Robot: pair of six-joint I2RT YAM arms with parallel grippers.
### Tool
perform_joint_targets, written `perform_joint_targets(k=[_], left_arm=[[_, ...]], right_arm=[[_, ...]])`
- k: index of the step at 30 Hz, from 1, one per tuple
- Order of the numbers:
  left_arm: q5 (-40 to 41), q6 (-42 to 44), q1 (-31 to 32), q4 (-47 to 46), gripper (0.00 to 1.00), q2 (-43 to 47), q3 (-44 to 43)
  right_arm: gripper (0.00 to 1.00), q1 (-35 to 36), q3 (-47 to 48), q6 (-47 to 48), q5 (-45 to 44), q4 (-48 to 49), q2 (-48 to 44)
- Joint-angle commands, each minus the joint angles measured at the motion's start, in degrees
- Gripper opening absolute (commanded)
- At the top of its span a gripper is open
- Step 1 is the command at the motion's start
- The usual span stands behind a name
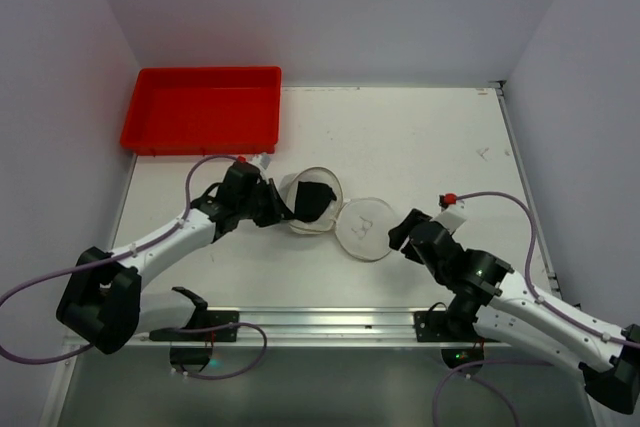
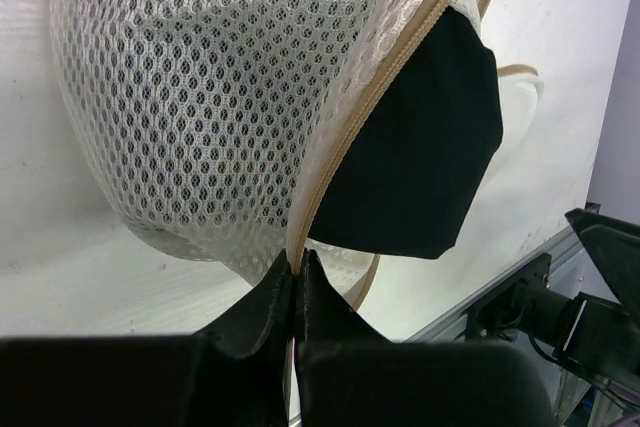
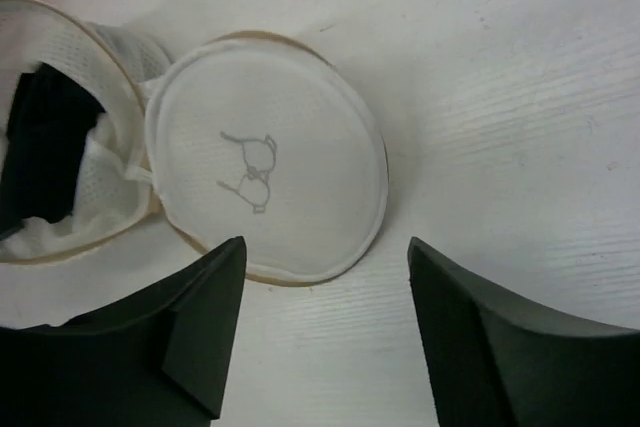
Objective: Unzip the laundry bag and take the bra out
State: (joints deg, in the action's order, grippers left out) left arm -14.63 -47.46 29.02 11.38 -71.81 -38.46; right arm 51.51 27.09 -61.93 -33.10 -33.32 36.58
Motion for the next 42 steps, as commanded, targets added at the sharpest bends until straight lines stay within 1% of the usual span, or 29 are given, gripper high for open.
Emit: perform_joint_targets(k=[1,2,3,4,7,8,9,11,14,18,20,23,28,32,33,35,36,38,39,41,42], left_arm=[[0.92,-0.96,0.78,-1.18,0.00,2.46,0.84],[0.92,-0.97,0.87,-1.18,0.00,2.47,0.84],[1.01,-1.05,1.04,-1.18,0.00,2.38,1.01],[1.01,-1.14,0.96,-1.18,0.00,2.38,1.10],[1.01,-1.49,0.96,-1.36,0.00,2.64,1.72],[1.01,-1.58,0.96,-1.36,0.00,2.73,1.89],[1.10,-1.93,1.04,-1.36,0.00,2.90,2.24],[1.36,-2.11,0.96,-1.44,0.00,3.08,2.60],[1.54,-3.16,0.96,-1.97,0.00,3.34,3.30],[1.19,-4.65,1.04,-3.20,0.00,3.08,4.27],[0.75,-5.01,1.04,-3.99,0.00,2.91,4.53],[0.75,-5.80,1.22,-4.78,0.00,2.82,5.32],[1.45,-8.26,1.31,-6.71,0.00,2.82,8.40],[1.54,-9.23,1.31,-7.60,0.00,2.73,9.10],[1.54,-9.14,1.39,-7.51,0.00,2.82,8.75],[1.54,-9.05,1.39,-6.98,0.00,2.99,8.40],[1.54,-8.88,1.40,-6.55,0.00,3.17,7.88],[1.54,-8.70,1.39,-6.19,0.00,3.69,7.52],[1.54,-8.35,1.40,-5.84,0.00,3.87,7.26],[1.54,-7.74,1.39,-4.88,0.00,4.22,6.73],[1.54,-7.12,1.40,-4.52,0.00,4.66,6.12]], right_arm=[[0.70,0.00,2.26,-4.98,-1.53,-0.79,-2.65],[0.77,-0.09,4.09,-3.82,-1.53,-0.26,-2.22],[0.79,-0.18,4.81,-2.07,-0.22,2.88,-1.60],[0.80,-0.26,5.42,3.34,1.27,5.26,-0.73],[0.82,-2.10,8.06,8.39,9.26,11.69,5.85],[0.81,-2.72,9.28,8.75,11.20,12.92,9.88],[0.81,-3.77,9.64,8.93,12.87,15.54,11.92],[0.79,-4.83,10.00,7.71,16.92,18.10,17.18],[0.77,-6.85,10.26,3.49,21.67,22.15,22.12],[0.77,-6.95,11.40,0.24,23.43,26.19,32.38],[0.75,-7.03,12.54,0.14,25.09,27.60,35.39],[0.74,-6.95,12.46,0.06,27.29,32.52,39.61],[0.70,-6.95,13.43,-1.00,27.13,35.69,45.15],[0.56,-7.03,13.86,-1.35,26.51,36.83,48.84],[0.48,-7.03,13.87,-1.18,26.42,37.10,49.29],[0.38,-7.12,14.04,-1.00,26.34,37.28,49.90],[0.29,-7.30,13.95,-0.82,26.42,37.54,50.34],[0.19,-7.65,13.78,-0.73,26.77,37.63,50.70],[0.09,-7.74,13.69,-0.21,26.69,37.71,50.78],[0.00,-7.91,13.25,0.49,26.08,37.63,50.52],[0.00,-8.00,13.16,1.37,25.81,37.54,50.35]])
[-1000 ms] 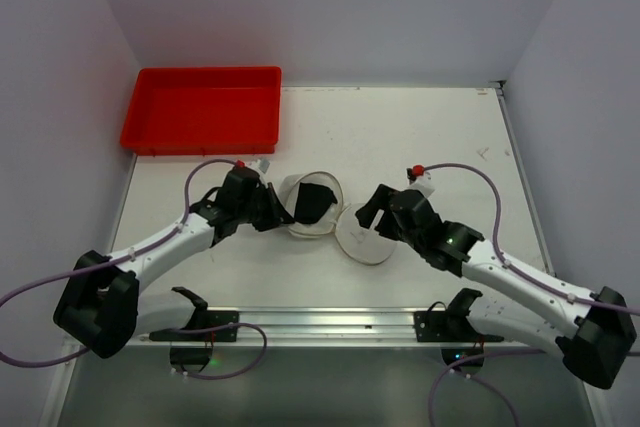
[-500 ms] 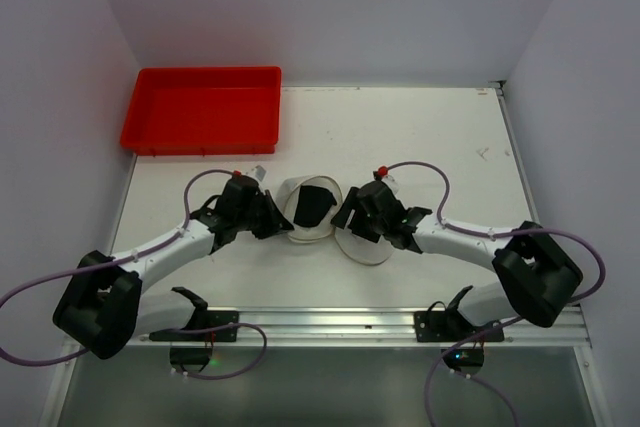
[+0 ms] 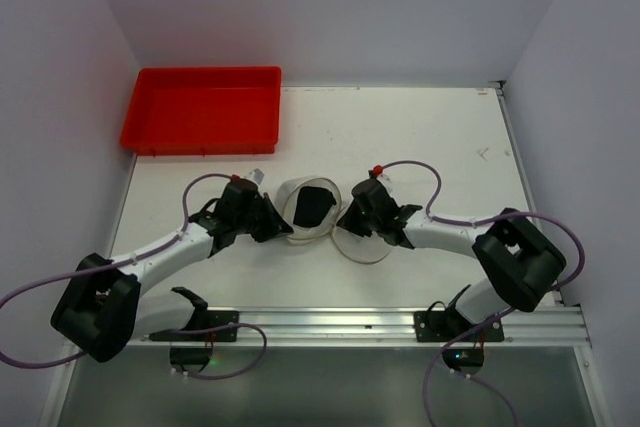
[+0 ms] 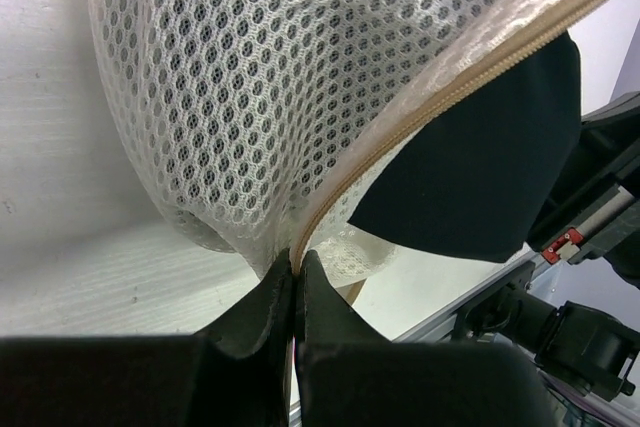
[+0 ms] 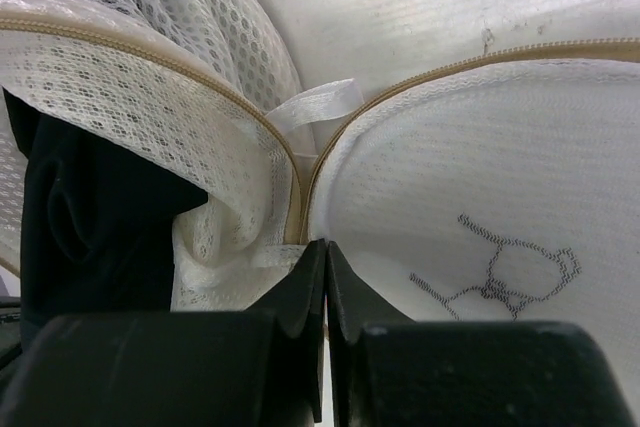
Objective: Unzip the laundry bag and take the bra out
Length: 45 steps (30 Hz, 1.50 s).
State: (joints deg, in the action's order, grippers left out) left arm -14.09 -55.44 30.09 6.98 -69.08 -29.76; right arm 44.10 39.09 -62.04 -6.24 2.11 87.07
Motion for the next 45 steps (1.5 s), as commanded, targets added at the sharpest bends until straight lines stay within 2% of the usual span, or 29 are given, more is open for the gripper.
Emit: perform_joint_targets(k=[1,5,7,8,13,14,17,22,24,25,28,29,32,38,45], left_arm=[[1.08,1.21,0.24,1.00,0.00,2.10,-2.85],[1.96,1.83,0.24,2.94,0.00,3.95,-3.55],[2.22,2.53,0.24,4.53,0.04,4.30,-4.08],[2.31,2.97,0.24,5.57,0.14,4.39,-4.51],[9.05,8.67,0.24,16.03,0.48,6.93,-11.10],[10.56,9.64,0.24,17.87,0.61,7.55,-14.07],[13.91,14.21,0.32,23.15,0.76,7.73,-19.18],[16.89,20.37,3.04,25.97,0.76,3.09,-30.17],[18.38,22.12,7.25,26.32,0.76,-1.57,-35.44],[20.31,22.74,8.66,26.50,0.76,-3.41,-37.02],[22.95,24.06,12.27,27.99,0.75,-10.62,-42.48],[23.66,24.41,13.67,28.43,0.74,-13.94,-45.10],[27.87,25.91,16.66,29.49,0.73,-20.19,-49.50],[32.54,26.96,19.56,34.85,0.70,-30.40,-56.19],[36.50,26.44,21.85,38.62,0.64,-34.72,-56.29]], right_arm=[[0.00,-0.59,0.99,1.92,-1.40,2.02,-0.75],[0.00,-0.85,0.28,4.29,-2.46,2.11,-2.51],[0.00,-0.85,0.11,6.66,-2.46,2.64,-3.22],[0.00,-0.85,0.63,7.71,-2.64,2.46,-3.83],[0.00,-1.03,2.30,15.10,-3.69,-0.35,-5.94],[0.00,-1.12,2.31,15.63,-3.43,-0.26,-6.47],[0.00,-1.20,2.57,17.13,-1.94,0.18,-6.56],[0.00,-1.55,2.40,13.53,-2.11,-1.67,-6.56],[0.09,-2.34,2.04,11.69,-3.16,-1.93,-6.91],[0.19,-2.87,1.78,11.42,-3.16,-3.41,-7.26],[0.31,-4.54,0.55,10.80,-3.25,-4.57,-8.84],[0.42,-5.24,-0.24,10.71,-3.17,-5.18,-9.37],[0.61,-6.82,-1.73,10.89,-2.90,-6.32,-10.69],[0.66,-10.08,-5.33,10.45,-1.23,-6.77,-11.92],[0.66,-12.54,-7.27,10.01,0.17,-6.86,-10.35]])
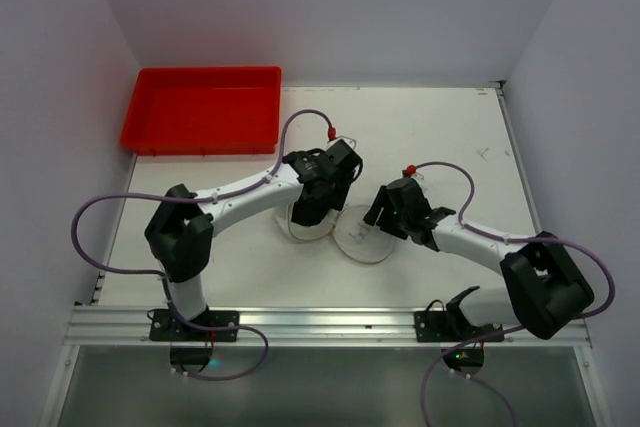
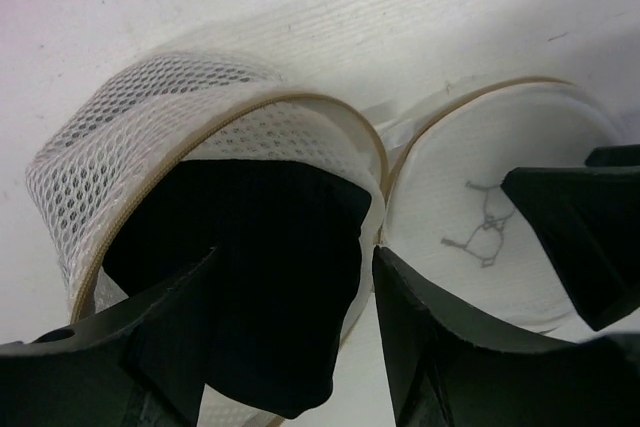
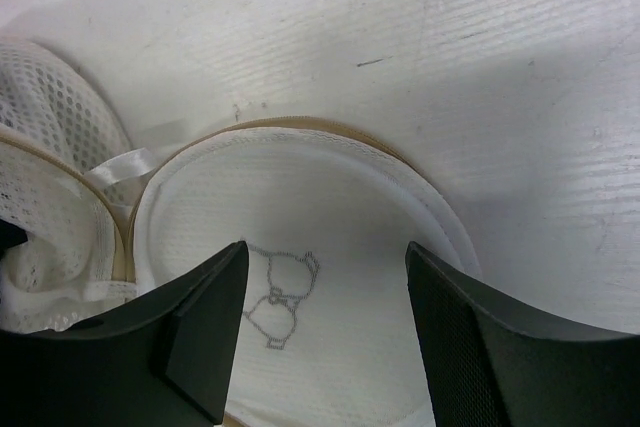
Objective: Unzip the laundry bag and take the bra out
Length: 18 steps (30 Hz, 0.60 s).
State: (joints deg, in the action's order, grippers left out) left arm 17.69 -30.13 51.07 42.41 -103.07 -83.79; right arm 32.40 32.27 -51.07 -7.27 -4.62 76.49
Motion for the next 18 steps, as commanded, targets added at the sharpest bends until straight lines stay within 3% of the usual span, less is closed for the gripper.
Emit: perform_joint_targets(k=[1,6,9,10,11,18], left_arm=[[4.89,1.13,1.31,3.64,0.63,-1.08,-2.34],[5.86,0.60,2.19,4.96,0.55,-2.58,-1.82],[7.97,0.33,2.19,5.22,0.31,-3.02,-1.90],[8.06,0.33,2.19,5.40,0.12,-3.02,-2.34],[8.41,0.07,2.19,5.92,0.03,-2.76,-2.69],[6.15,-0.02,1.76,1.63,0.00,9.36,-4.45]], right_arm=[[0.66,-1.02,-0.54,-1.05,1.38,-0.12,0.59],[0.66,-1.29,-0.28,-1.23,1.73,0.14,2.26],[0.66,-1.46,-0.19,-1.31,2.08,0.05,2.70],[0.66,-1.55,-0.28,-1.40,2.17,0.05,2.79],[0.66,-1.73,-0.37,-1.49,2.34,0.14,2.79],[0.67,-3.49,-1.33,-2.11,3.84,-0.12,3.75]])
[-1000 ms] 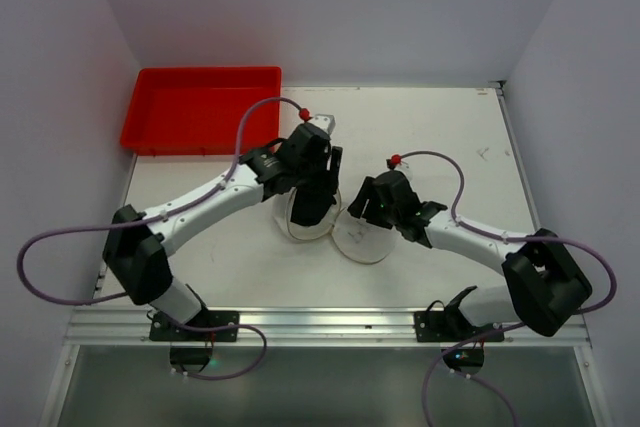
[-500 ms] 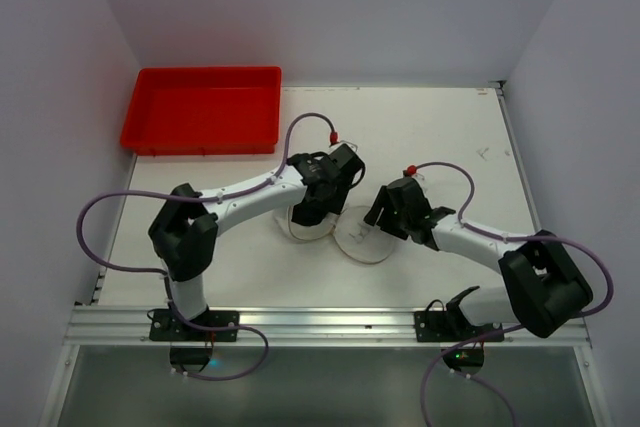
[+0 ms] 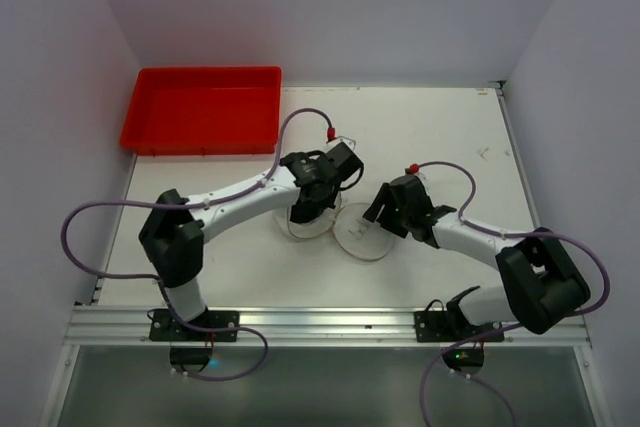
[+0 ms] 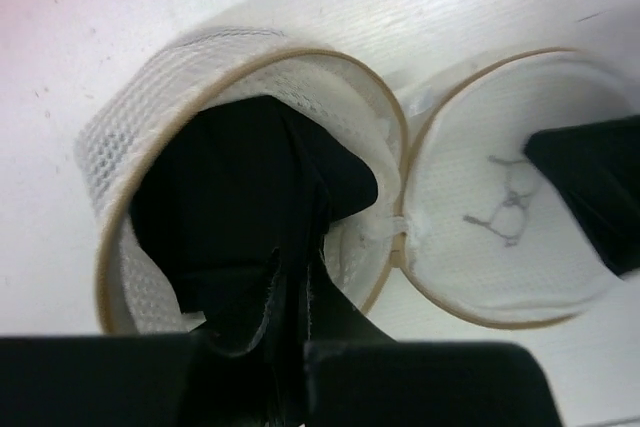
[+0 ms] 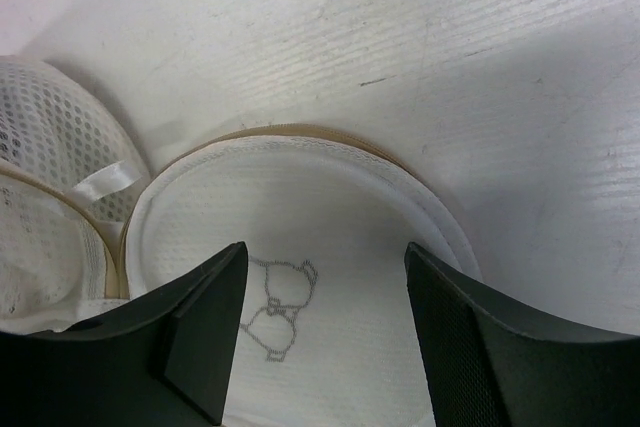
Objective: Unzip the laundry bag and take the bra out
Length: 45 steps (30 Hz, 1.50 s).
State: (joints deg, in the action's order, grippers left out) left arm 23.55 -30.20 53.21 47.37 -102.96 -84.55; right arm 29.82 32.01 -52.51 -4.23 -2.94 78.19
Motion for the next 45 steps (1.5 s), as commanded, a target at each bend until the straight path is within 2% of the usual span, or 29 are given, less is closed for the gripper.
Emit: perform_joint_targets(k=[1,3,6,7,10,14,15,17,21,24,30,37,42,43,45], left_arm=[[-1.21,0.14,-1.35,-4.39,0.00,13.09,-3.86],[-6.55,0.22,-3.10,-7.99,0.00,16.89,-3.78],[-15.33,-0.04,-9.51,-11.68,0.00,23.49,-3.34],[-17.03,-0.04,-13.53,-12.13,0.00,25.77,-3.42],[-16.70,2.24,-19.45,-11.08,0.00,26.67,-7.70],[-15.64,6.19,-28.40,-7.48,0.00,24.04,-15.98],[-16.51,6.55,-32.25,-7.21,0.00,23.34,-17.73],[-16.78,8.30,-35.53,-7.65,0.00,20.70,-22.39],[-16.43,11.11,-45.01,-8.53,0.00,12.29,-29.59],[-14.34,12.96,-49.41,-8.88,0.00,7.26,-34.08],[-9.95,18.59,-56.01,-9.58,0.00,-7.31,-41.46],[-0.63,27.19,-57.08,-7.40,0.00,-19.02,-45.17],[5.45,29.58,-56.90,-7.39,0.00,-26.66,-47.10],[5.19,28.97,-56.90,-7.30,0.15,-27.38,-47.45],[3.70,28.09,-56.46,-6.95,0.36,-28.26,-48.16]], right_arm=[[0.67,-1.17,-0.98,-0.66,1.32,-1.81,2.31],[0.67,-1.43,-0.98,-0.75,1.85,-1.89,3.37],[0.68,-1.70,-0.63,-0.66,2.29,-1.89,3.98],[0.68,-1.70,-0.63,-0.66,2.38,-1.89,4.07],[0.68,-1.70,-0.28,-0.22,2.82,-1.89,4.34],[0.68,-1.79,-0.11,0.39,3.26,-1.89,4.25],[0.68,-1.70,-0.02,0.57,3.35,-1.81,4.16],[0.68,-1.70,-0.02,1.01,3.53,-1.81,3.90],[0.69,-1.70,0.42,2.41,3.96,-2.42,3.11],[0.68,-1.79,1.03,3.20,3.96,-2.86,2.75],[0.69,-1.79,2.44,5.14,3.88,-4.79,2.67],[0.69,-1.70,3.59,6.98,3.97,-6.20,2.67],[0.69,-1.79,3.76,7.16,3.97,-6.20,3.19],[0.69,-1.79,3.76,7.25,3.97,-6.20,3.37],[0.69,-1.79,3.94,7.51,3.88,-6.29,3.46]])
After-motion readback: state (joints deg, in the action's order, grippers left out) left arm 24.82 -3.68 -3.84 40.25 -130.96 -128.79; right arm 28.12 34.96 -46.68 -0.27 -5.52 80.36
